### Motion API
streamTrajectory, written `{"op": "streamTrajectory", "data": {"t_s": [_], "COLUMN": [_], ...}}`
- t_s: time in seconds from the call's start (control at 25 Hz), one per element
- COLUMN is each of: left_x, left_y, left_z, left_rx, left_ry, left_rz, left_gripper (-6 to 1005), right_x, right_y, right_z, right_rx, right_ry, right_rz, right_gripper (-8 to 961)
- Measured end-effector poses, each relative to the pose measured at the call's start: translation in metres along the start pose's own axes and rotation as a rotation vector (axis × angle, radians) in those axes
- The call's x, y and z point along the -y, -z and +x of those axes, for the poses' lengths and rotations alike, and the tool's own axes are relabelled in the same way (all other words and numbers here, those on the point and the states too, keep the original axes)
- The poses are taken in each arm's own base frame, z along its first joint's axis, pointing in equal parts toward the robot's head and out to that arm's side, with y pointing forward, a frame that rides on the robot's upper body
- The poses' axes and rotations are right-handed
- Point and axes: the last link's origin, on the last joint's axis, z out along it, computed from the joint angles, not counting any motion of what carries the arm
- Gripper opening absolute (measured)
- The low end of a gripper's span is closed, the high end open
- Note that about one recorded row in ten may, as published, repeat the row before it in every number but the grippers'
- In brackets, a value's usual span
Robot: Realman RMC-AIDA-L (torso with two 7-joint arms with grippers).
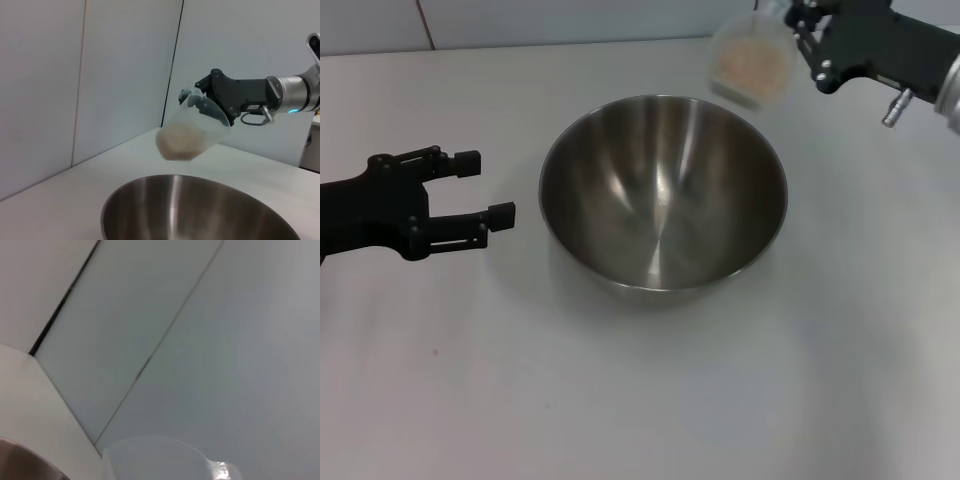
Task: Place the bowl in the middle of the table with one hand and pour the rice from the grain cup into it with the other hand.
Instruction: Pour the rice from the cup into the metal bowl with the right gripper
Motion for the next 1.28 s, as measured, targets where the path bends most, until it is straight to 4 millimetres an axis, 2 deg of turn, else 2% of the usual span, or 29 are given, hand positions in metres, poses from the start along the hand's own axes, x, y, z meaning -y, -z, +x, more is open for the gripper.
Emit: {"op": "streamTrajectory", "data": {"t_s": [0.44,0.76,1.08,1.28], "left_x": [0.000,0.000,0.000,0.001], "left_y": [0.001,0.001,0.001,0.000], "left_z": [0.000,0.001,0.002,0.002], "left_rx": [-0.007,-0.008,-0.010,-0.010], "left_ry": [0.001,-0.001,-0.003,-0.005], "left_rz": [0.003,0.003,0.004,0.004], "left_gripper": [830,830,830,830], "right_x": [-0.011,-0.015,-0.021,-0.023], "right_y": [-0.015,-0.006,-0.001,-0.007], "right_z": [-0.025,-0.047,-0.049,-0.049], "right_rx": [-0.037,-0.025,-0.035,-0.068], "right_ry": [0.236,0.395,0.603,0.711], "right_rz": [-0.030,-0.003,-0.008,0.000], "right_gripper": [9,9,10,10]}}
